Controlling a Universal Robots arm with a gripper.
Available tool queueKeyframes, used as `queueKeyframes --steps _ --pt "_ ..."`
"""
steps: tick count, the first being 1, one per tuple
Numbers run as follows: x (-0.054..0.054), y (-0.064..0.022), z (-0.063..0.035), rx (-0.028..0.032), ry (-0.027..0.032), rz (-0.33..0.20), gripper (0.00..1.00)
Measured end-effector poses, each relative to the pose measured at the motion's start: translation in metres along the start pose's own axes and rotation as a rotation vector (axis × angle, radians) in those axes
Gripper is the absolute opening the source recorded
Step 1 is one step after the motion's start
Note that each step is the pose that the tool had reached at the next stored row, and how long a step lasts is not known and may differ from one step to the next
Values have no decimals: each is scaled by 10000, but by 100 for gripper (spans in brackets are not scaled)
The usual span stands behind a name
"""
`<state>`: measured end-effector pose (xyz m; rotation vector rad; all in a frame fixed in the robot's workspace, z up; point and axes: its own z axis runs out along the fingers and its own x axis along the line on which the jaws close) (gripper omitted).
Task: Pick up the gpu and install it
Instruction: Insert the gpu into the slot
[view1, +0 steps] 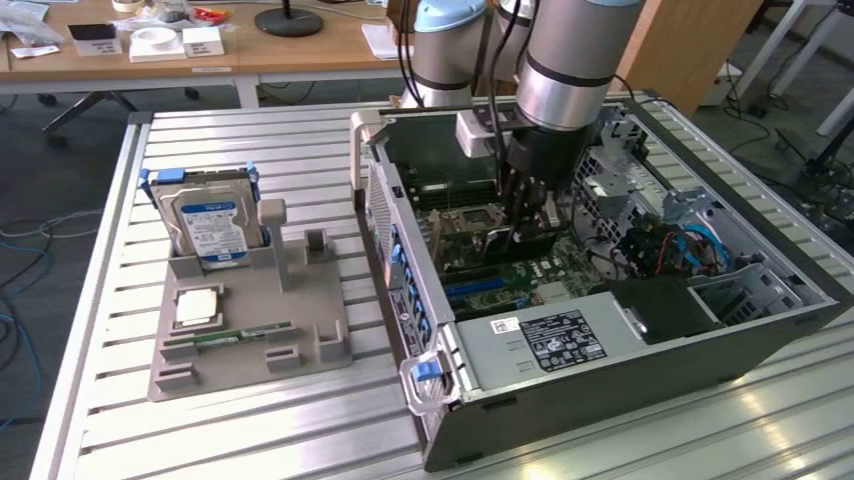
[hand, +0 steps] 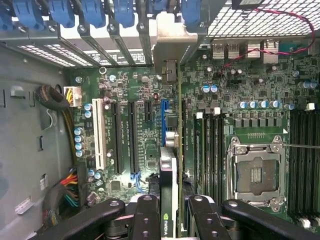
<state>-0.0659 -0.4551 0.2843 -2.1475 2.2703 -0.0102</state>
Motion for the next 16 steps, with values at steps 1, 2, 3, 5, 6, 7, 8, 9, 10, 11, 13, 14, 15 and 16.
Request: queueKeyframes --steps 1,2,3,5,6,7,8,9,10,11,13,14,15,16 --pt "3 6 0 0 -1 1 27" --pt "9 9 0 1 -2 -1 27" --pt "16 11 0 1 -1 -2 27" --pt "20 18 0 1 -1 0 27" --pt "21 25 0 1 0 -1 27" --pt "22 34 0 1 -1 -1 27" --pt "22 43 -1 1 0 0 27" --pt "23 49 -1 2 -1 0 27" --pt "27 50 -1 2 0 -1 27" --pt "31 52 -1 2 -1 -1 27" --pt "38 54 -1 2 0 -1 27" --pt "43 55 -1 2 -1 0 27" --pt "48 55 -1 2 -1 -1 27" --pt "54 55 -1 2 -1 0 27"
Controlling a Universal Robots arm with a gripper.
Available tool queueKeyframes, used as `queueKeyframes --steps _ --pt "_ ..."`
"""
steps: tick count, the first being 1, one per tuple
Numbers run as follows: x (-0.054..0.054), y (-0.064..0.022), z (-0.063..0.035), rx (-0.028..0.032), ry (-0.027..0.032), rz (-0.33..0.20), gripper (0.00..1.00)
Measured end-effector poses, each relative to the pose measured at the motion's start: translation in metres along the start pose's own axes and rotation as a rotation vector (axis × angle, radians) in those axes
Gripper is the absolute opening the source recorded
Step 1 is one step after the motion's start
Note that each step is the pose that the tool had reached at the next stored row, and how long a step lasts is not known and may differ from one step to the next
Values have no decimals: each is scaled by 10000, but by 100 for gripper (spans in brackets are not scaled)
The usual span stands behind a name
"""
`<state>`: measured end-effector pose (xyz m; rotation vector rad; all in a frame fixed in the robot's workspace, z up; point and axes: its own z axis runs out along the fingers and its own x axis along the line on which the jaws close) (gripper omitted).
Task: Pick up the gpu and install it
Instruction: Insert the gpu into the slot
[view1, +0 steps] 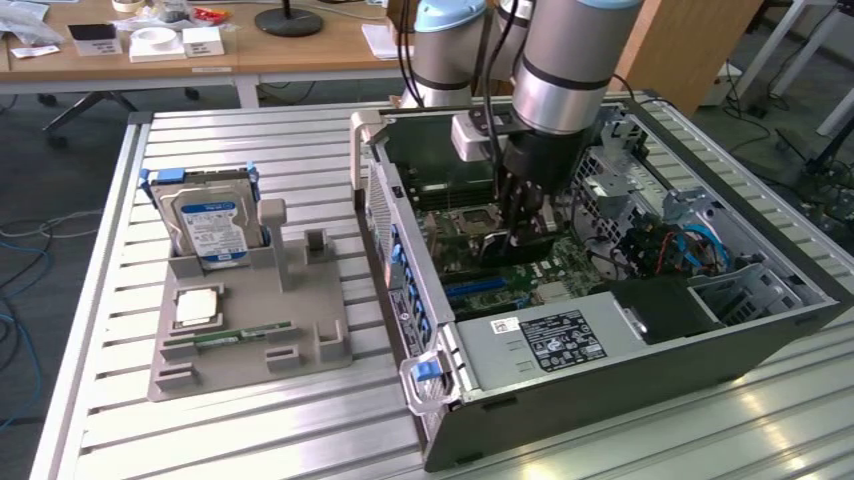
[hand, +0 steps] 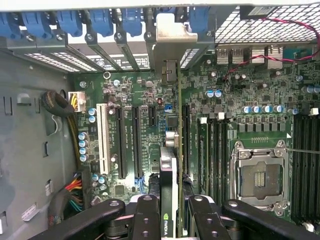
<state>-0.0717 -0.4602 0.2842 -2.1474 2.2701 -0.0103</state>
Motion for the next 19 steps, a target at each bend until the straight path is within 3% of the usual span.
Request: queueKeyframes --steps 19 --pt "14 50 4 5 0 -6 27"
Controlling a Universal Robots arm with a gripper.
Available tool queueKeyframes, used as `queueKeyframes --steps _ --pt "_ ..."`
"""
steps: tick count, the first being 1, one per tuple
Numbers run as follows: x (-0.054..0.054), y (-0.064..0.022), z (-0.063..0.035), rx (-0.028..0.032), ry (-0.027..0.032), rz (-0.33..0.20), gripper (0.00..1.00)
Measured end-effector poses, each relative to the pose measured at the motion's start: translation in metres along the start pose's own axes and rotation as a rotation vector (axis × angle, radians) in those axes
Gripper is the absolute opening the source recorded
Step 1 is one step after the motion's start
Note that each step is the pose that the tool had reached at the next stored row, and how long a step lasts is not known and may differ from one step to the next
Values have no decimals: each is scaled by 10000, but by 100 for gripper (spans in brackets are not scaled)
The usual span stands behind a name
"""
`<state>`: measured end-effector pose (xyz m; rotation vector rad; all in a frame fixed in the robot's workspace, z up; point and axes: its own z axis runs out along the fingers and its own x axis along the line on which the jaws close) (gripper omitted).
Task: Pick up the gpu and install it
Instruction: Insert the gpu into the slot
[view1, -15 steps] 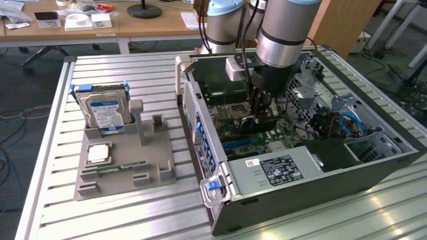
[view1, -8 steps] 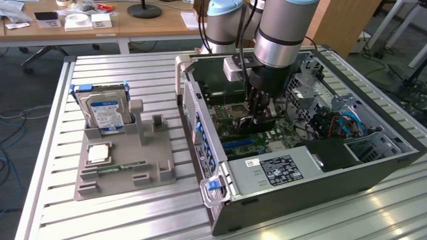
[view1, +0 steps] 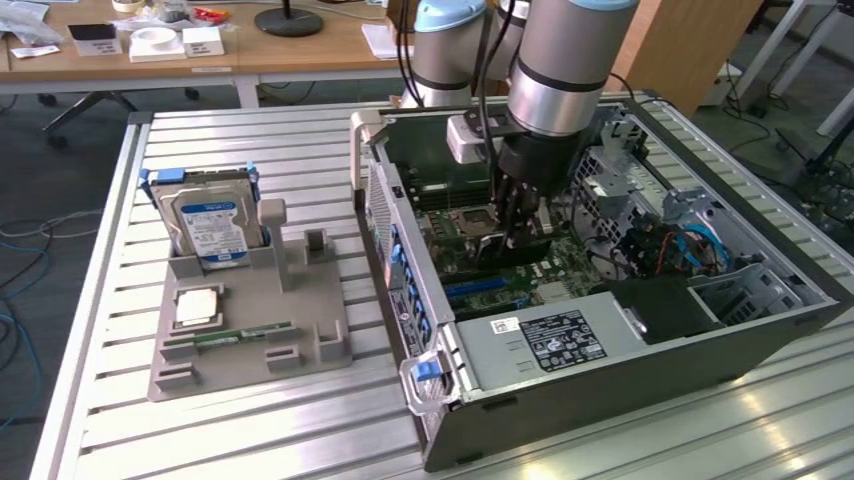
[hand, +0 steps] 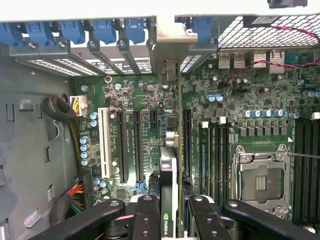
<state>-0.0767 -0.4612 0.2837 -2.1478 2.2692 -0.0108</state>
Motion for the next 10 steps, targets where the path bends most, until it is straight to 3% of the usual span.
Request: queueKeyframes --steps 10 --pt "1 1 42 10 -2 -1 27"
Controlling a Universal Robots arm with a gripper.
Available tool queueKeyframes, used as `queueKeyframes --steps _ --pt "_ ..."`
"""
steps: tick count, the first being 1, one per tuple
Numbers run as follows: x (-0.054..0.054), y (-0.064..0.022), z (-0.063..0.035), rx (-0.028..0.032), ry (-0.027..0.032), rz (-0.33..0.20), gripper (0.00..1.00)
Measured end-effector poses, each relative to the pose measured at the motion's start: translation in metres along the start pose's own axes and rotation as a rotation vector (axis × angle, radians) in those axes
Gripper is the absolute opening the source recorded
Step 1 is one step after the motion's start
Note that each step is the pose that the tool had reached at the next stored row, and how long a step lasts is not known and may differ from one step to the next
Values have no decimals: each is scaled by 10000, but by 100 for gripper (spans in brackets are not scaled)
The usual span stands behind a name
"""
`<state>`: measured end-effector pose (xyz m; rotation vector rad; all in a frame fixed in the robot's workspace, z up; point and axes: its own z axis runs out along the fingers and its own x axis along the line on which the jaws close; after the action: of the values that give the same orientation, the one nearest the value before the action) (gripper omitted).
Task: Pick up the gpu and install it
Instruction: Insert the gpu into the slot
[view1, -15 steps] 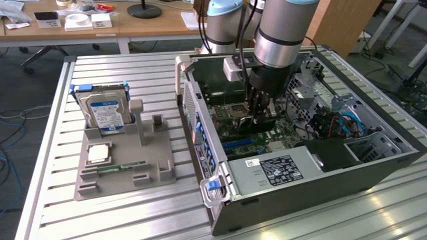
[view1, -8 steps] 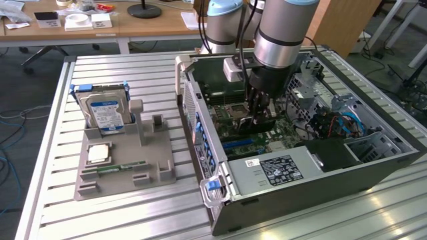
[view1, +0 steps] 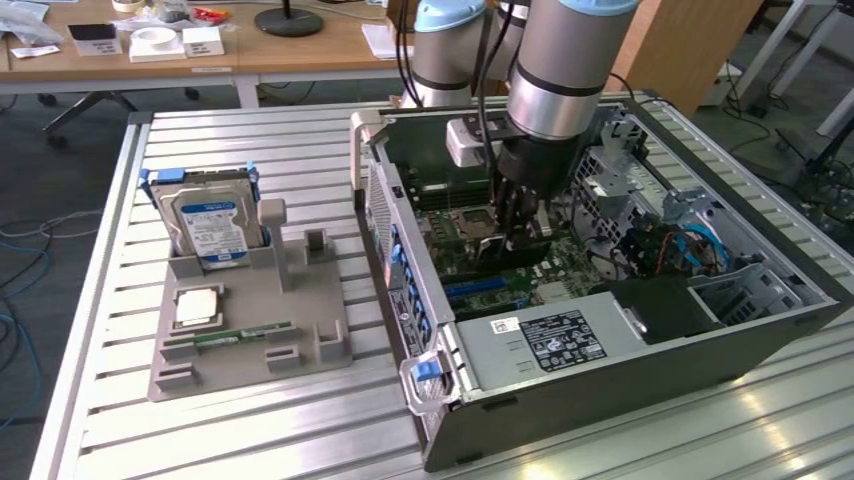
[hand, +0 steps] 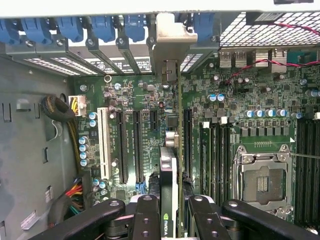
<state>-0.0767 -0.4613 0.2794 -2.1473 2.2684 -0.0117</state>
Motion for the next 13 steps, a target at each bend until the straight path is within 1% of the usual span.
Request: queueKeyframes --steps 6,13 --pt "1 10 62 80 -4 -11 27" --pt "15 19 66 87 -4 -14 27"
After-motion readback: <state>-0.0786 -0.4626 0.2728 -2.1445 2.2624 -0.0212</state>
